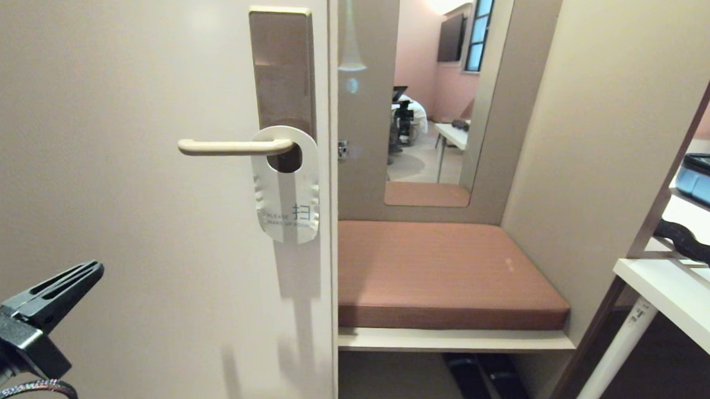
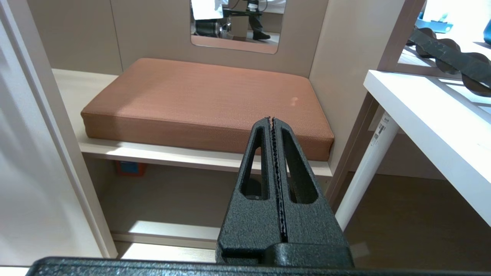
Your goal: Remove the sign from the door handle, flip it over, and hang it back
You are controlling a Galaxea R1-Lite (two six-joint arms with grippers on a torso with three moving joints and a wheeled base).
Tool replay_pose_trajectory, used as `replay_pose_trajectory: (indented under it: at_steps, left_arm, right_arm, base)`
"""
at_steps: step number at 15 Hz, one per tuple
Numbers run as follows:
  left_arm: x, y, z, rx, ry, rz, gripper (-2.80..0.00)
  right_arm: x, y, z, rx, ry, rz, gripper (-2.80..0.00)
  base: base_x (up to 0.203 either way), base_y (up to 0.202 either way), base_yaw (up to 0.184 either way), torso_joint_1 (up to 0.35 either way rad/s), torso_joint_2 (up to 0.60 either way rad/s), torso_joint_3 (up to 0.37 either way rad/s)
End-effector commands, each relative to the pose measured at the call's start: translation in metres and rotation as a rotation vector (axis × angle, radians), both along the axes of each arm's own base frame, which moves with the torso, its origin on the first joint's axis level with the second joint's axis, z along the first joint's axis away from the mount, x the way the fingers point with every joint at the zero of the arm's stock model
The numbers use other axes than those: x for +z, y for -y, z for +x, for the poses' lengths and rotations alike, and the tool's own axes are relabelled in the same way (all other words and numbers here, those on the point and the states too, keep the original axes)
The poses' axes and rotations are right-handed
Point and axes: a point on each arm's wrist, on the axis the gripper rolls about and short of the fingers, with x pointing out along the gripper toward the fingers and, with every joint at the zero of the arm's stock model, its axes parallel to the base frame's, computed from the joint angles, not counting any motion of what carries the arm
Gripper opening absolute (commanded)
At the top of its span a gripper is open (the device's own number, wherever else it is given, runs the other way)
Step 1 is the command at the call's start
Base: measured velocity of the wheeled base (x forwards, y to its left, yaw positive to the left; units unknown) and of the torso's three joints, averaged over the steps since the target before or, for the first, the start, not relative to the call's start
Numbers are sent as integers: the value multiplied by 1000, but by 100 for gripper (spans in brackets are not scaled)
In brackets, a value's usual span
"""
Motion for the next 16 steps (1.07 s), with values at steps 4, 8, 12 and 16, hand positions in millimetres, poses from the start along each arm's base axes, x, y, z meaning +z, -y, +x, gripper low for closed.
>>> replay_pose_trajectory:
  at_steps: [4, 8, 12, 16]
  left_arm:
    - [-16, -4, -38, 85, 37, -6, -280]
    - [-24, -9, -61, 147, 39, -7, -280]
    - [-46, -8, -91, 190, 3, -2, -280]
    - [-62, -7, -103, 153, -67, -5, -280]
  right_arm:
    - [0, 0, 0, 1, 0, 0, -280]
    - [0, 0, 0, 1, 0, 0, -280]
    - [0, 0, 0, 1, 1, -1, -280]
    - [0, 0, 0, 1, 1, -1, -280]
  base:
    - [0, 0, 0, 0, 0, 0]
    - [0, 0, 0, 0, 0, 0]
    - [0, 0, 0, 0, 0, 0]
    - [0, 0, 0, 0, 0, 0]
